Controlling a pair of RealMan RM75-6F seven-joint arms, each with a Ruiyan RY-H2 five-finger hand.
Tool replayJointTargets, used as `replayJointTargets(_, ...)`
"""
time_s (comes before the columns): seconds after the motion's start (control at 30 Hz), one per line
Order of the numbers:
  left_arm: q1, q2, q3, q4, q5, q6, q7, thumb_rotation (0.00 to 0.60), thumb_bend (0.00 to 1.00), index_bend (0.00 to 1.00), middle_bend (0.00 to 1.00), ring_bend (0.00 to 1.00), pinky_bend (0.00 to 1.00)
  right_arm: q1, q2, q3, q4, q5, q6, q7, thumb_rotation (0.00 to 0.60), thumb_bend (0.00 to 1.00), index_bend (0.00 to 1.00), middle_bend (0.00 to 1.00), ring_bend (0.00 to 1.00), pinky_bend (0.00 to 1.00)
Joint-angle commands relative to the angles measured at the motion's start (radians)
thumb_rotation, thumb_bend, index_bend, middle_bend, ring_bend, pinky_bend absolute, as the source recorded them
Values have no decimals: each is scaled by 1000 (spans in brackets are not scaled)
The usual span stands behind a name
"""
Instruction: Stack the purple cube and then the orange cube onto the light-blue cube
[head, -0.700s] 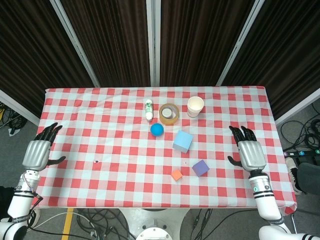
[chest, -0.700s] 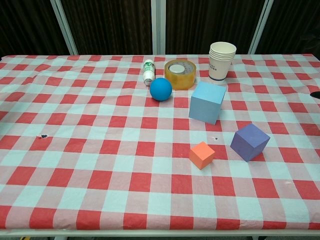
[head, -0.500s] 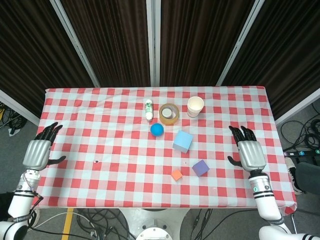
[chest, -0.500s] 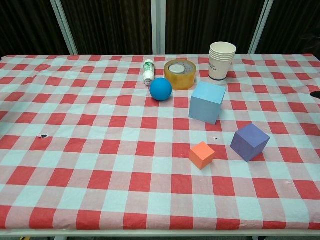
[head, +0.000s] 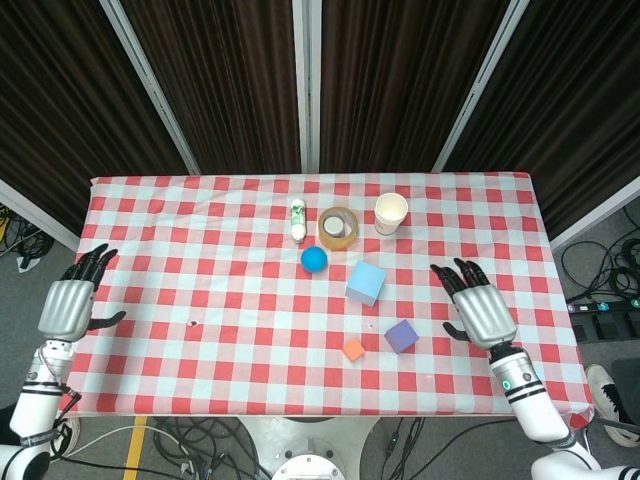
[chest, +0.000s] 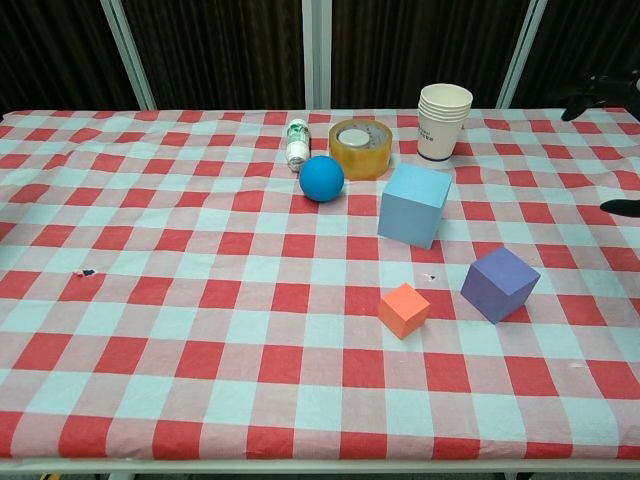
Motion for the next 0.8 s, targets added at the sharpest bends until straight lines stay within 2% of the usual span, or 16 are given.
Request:
replayJointTargets(0.03, 1, -1, -1, 2, 2, 6, 1, 600, 106, 162, 174, 127, 254, 81, 69, -76, 57, -199, -128, 115, 600, 130, 78, 207, 17, 104)
replayJointTargets(0.17, 5, -1, 1, 6, -1, 6, 4, 600, 105, 162, 173, 127, 254, 139, 86, -118, 79, -294, -211, 163, 600, 129, 79, 238, 31, 113)
replayJointTargets(0.33, -1, -6, -5, 6, -4, 3, 10, 600, 106, 162, 174, 127, 254, 196, 68, -148, 123, -359, -284, 192, 600, 130, 78, 253, 31, 113)
replayJointTargets(0.57, 2, -8, -8, 12, -10, 6, 5, 600, 106, 162, 174, 127, 254, 243, 23, -157, 189, -418, -297, 204, 600, 130, 79, 255, 31, 112)
replayJointTargets(0.8, 3, -9, -12, 22, -16, 3, -3, 600, 106, 162, 173, 127, 254, 263, -12, -161, 237, -413, -310, 222, 600, 130, 79, 255, 31, 112)
